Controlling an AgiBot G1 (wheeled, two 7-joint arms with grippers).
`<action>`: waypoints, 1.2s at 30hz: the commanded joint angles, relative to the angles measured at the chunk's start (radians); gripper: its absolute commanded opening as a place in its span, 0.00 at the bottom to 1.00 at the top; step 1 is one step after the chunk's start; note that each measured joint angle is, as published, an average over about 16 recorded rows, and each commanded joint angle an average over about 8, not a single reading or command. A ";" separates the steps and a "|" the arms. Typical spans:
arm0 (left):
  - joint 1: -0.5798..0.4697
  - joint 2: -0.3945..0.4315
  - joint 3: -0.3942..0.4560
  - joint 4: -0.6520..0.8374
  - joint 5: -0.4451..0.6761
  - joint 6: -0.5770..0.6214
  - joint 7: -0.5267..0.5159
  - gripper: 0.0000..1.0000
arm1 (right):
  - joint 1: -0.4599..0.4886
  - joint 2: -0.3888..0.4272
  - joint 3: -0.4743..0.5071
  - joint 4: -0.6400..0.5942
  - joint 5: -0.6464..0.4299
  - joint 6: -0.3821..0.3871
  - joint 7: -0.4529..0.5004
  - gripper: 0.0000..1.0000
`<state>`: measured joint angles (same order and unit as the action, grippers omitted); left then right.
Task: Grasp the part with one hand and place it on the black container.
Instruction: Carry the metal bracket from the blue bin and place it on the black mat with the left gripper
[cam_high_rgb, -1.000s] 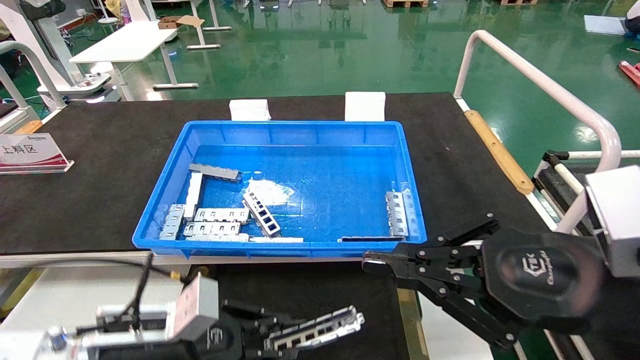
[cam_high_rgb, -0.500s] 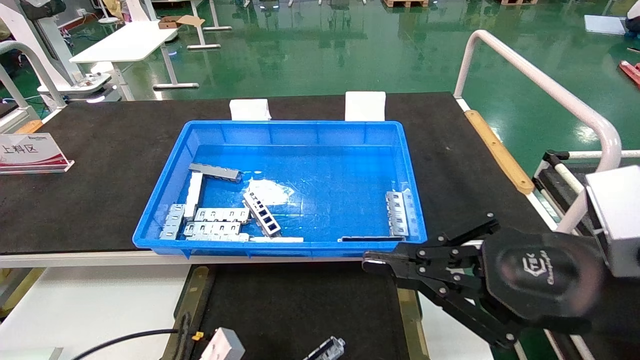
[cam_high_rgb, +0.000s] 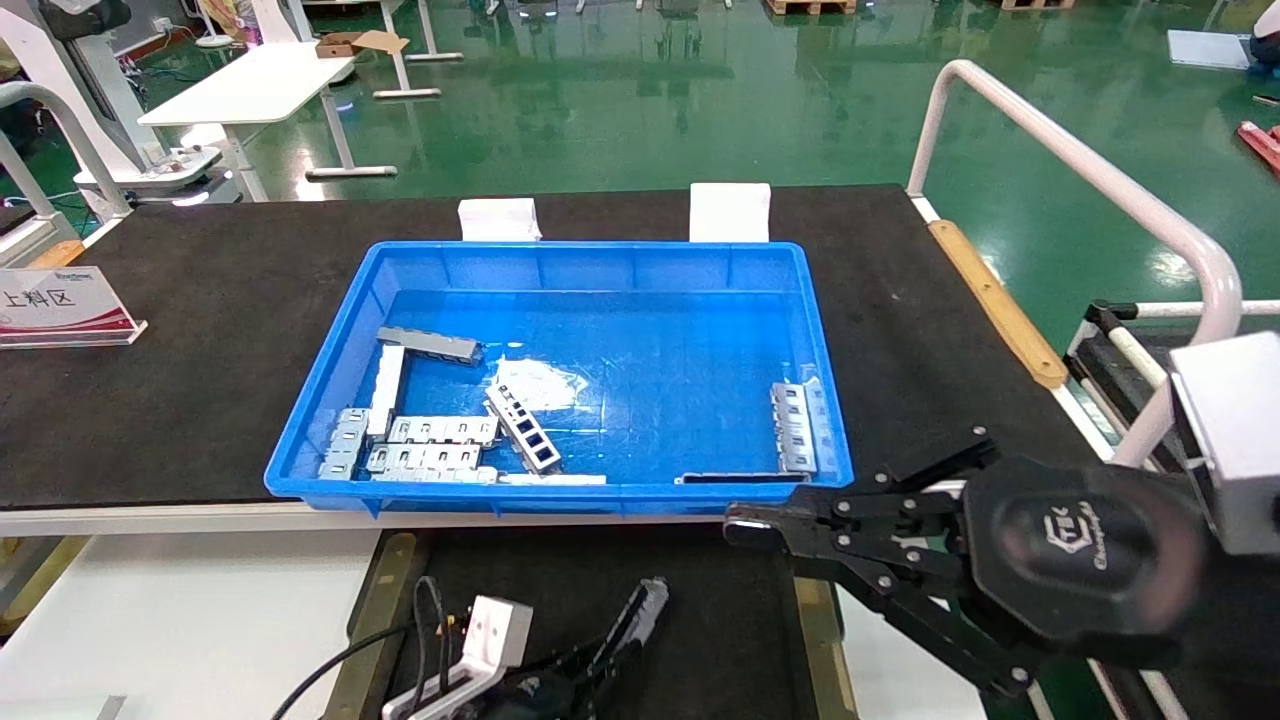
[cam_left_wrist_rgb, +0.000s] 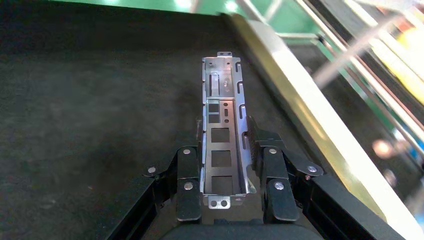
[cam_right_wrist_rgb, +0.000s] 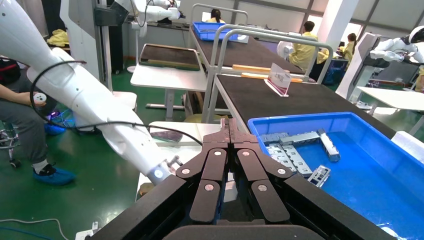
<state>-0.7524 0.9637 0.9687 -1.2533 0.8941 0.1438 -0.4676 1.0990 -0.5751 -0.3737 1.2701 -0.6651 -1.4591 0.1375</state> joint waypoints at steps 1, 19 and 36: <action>-0.009 0.032 0.023 0.019 0.000 -0.065 -0.034 0.00 | 0.000 0.000 0.000 0.000 0.000 0.000 0.000 0.00; -0.115 0.160 0.252 0.086 -0.232 -0.408 -0.099 0.00 | 0.000 0.000 0.000 0.000 0.000 0.000 0.000 0.00; -0.192 0.150 0.404 0.006 -0.479 -0.576 -0.017 0.94 | 0.000 0.000 0.000 0.000 0.000 0.000 0.000 0.93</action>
<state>-0.9425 1.1171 1.3695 -1.2399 0.4206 -0.4281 -0.4876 1.0991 -0.5750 -0.3741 1.2701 -0.6648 -1.4590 0.1373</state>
